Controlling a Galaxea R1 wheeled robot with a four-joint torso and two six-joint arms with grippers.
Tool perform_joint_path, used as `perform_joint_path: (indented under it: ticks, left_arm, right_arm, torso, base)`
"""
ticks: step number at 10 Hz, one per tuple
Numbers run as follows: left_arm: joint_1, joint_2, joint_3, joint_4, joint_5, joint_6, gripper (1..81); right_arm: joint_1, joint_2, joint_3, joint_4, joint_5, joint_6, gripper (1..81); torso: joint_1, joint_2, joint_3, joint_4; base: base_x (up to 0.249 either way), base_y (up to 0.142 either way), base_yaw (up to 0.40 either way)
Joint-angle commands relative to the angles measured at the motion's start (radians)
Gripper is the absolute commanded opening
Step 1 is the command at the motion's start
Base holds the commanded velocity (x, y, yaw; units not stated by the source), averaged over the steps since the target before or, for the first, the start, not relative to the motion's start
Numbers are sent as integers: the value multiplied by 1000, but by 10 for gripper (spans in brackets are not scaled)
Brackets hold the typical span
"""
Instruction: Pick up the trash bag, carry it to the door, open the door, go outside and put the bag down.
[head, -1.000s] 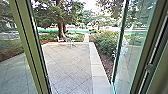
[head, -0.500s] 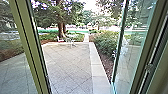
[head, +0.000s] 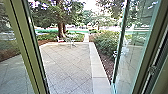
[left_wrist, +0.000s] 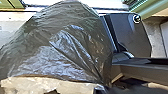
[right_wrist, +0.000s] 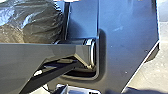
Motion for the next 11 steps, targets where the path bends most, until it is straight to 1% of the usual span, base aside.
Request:
perform_joint_path:
  ticks: [1, 11]
  left_arm:
    - [-45, 1, 3, 9, 49, 6, 10]
    - [-44, 3, 3, 10, 48, 6, 10]
  right_arm:
    - [43, 16, 9, -8, -62, -4, 811]
    - [38, 17, 9, -8, -60, -4, 811]
  torso:
    - [0, 0, 0, 0]
    - [0, 0, 0, 0]
  base:
    - [79, 0, 0]
    - [80, 0, 0]
